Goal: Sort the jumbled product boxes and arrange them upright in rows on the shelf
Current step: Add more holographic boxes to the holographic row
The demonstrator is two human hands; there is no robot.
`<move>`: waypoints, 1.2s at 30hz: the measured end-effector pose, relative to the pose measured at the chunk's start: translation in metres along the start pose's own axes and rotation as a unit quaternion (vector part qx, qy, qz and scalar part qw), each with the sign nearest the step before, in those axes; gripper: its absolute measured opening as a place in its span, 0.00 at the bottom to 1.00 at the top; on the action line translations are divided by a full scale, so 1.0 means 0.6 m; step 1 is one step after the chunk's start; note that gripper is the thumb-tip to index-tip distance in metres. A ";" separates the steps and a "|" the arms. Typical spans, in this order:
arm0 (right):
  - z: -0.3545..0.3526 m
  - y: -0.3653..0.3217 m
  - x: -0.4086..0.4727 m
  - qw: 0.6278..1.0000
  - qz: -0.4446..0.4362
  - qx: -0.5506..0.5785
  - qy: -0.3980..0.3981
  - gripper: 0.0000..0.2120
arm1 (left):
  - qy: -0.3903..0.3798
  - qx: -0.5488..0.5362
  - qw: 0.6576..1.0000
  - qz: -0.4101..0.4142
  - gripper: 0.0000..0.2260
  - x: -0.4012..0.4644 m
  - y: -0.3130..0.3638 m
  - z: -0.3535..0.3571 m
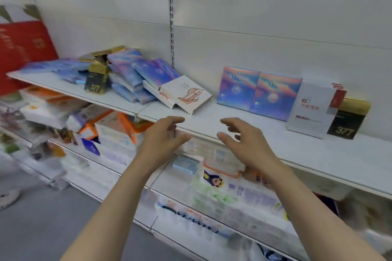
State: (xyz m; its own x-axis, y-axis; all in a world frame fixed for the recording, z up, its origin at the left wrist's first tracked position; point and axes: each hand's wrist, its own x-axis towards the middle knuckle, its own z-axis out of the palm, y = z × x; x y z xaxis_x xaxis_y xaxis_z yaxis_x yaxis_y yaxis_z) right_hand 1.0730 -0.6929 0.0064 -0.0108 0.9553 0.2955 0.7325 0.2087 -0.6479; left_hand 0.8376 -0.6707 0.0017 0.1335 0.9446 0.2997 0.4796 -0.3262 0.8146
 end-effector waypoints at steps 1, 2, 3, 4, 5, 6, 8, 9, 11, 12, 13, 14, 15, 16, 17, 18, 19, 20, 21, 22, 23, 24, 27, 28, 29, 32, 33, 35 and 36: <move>0.032 -0.014 -0.002 1.000 -0.007 -0.007 -0.017 0.20 | 0.005 0.005 1.000 -0.007 0.20 -0.016 -0.022 -0.022; 0.062 -0.028 -0.003 0.999 -0.012 -0.014 -0.033 0.20 | 0.009 0.007 1.000 -0.016 0.20 -0.030 -0.045 -0.042; 0.094 -0.042 -0.003 0.999 -0.017 -0.018 -0.048 0.20 | 0.012 0.004 1.000 -0.025 0.20 -0.043 -0.070 -0.063; 0.126 -0.058 -0.002 0.998 -0.021 -0.017 -0.063 0.20 | 0.015 -0.002 0.999 -0.037 0.19 -0.054 -0.095 -0.086; 0.159 -0.075 0.001 0.997 -0.023 -0.014 -0.078 0.20 | 0.019 -0.011 0.999 -0.050 0.19 -0.063 -0.119 -0.109; 0.191 -0.094 0.006 0.995 -0.025 -0.013 -0.091 0.20 | 0.023 -0.021 0.998 -0.061 0.19 -0.069 -0.143 -0.135; 0.255 -0.139 0.023 0.994 -0.024 -0.002 -0.110 0.20 | 0.034 -0.028 0.996 -0.078 0.20 -0.075 -0.190 -0.192; 0.287 -0.166 0.033 0.993 -0.021 0.011 -0.114 0.19 | 0.039 -0.027 0.995 -0.085 0.20 -0.076 -0.214 -0.225; 0.350 -0.222 0.053 0.993 -0.018 0.033 -0.113 0.19 | 0.049 -0.021 0.994 -0.096 0.20 -0.079 -0.263 -0.294; 0.382 -0.250 0.063 0.993 -0.020 0.041 -0.113 0.19 | 0.056 -0.016 0.993 -0.100 0.19 -0.082 -0.289 -0.330; 0.415 -0.276 0.072 0.992 -0.022 0.049 -0.116 0.20 | 0.064 -0.012 0.992 -0.106 0.19 -0.085 -0.316 -0.364; 0.447 -0.302 0.080 0.990 -0.026 0.054 -0.124 0.20 | 0.072 -0.009 0.991 -0.114 0.19 -0.088 -0.342 -0.398; 0.477 -0.326 0.087 0.989 -0.030 0.056 -0.134 0.20 | 0.079 -0.007 0.989 -0.123 0.19 -0.093 -0.366 -0.430; 0.506 -0.350 0.094 0.988 -0.035 0.054 -0.141 0.21 | 0.082 -0.005 0.988 -0.131 0.19 -0.097 -0.387 -0.461; 0.532 -0.372 0.101 0.987 -0.041 0.050 -0.144 0.21 | 0.083 -0.002 0.987 -0.136 0.19 -0.100 -0.406 -0.490; 0.555 -0.393 0.107 0.987 -0.046 0.045 -0.145 0.21 | 0.084 -0.001 0.987 -0.139 0.19 -0.100 -0.423 -0.516; 0.576 -0.414 0.115 0.987 -0.051 0.043 -0.145 0.21 | 0.083 0.000 0.987 -0.140 0.19 -0.097 -0.437 -0.542; 0.593 -0.434 0.124 0.987 -0.055 0.044 -0.146 0.21 | 0.082 0.003 0.987 -0.140 0.19 -0.091 -0.449 -0.566; 0.609 -0.453 0.135 0.986 -0.059 0.045 -0.148 0.21 | 0.081 0.006 0.987 -0.137 0.18 -0.082 -0.460 -0.589; 0.623 -0.471 0.148 0.986 -0.063 0.044 -0.149 0.20 | 0.081 0.008 0.988 -0.133 0.18 -0.070 -0.470 -0.612; 0.639 -0.488 0.165 0.986 -0.070 0.039 -0.148 0.20 | 0.084 0.010 0.988 -0.127 0.18 -0.058 -0.481 -0.633; 0.655 -0.505 0.183 0.986 -0.078 0.032 -0.147 0.20 | 0.089 0.013 0.988 -0.123 0.18 -0.044 -0.493 -0.654; 0.712 -0.550 0.249 0.983 -0.092 0.030 -0.154 0.20 | 0.114 0.028 0.986 -0.116 0.18 0.000 -0.531 -0.712; 0.732 -0.563 0.273 0.982 -0.095 0.033 -0.158 0.20 | 0.122 0.031 0.985 -0.116 0.18 0.017 -0.545 -0.729; 0.754 -0.575 0.298 0.982 -0.099 0.036 -0.158 0.19 | 0.129 0.032 0.984 -0.118 0.17 0.036 -0.560 -0.745; 0.820 -0.606 0.380 0.982 -0.111 0.044 -0.146 0.17 | 0.128 0.032 0.984 -0.120 0.17 0.106 -0.615 -0.792; 0.842 -0.614 0.411 0.983 -0.109 0.053 -0.141 0.16 | 0.122 0.035 0.985 -0.116 0.18 0.135 -0.635 -0.808; 0.884 -0.627 0.476 0.984 -0.103 0.070 -0.128 0.16 | 0.110 0.044 0.987 -0.107 0.18 0.196 -0.676 -0.839; 0.905 -0.633 0.514 0.985 -0.101 0.073 -0.120 0.16 | 0.105 0.050 0.988 -0.102 0.19 0.233 -0.698 -0.856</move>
State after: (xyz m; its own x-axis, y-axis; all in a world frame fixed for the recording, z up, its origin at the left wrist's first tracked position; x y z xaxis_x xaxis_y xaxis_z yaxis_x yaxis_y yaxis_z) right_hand 0.4217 -0.3641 -0.0377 -0.3206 0.9092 0.2657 0.5932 0.4114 -0.6920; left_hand 0.2097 -0.4201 -0.0425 -0.1518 0.9591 0.2390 0.5630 -0.1148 0.8184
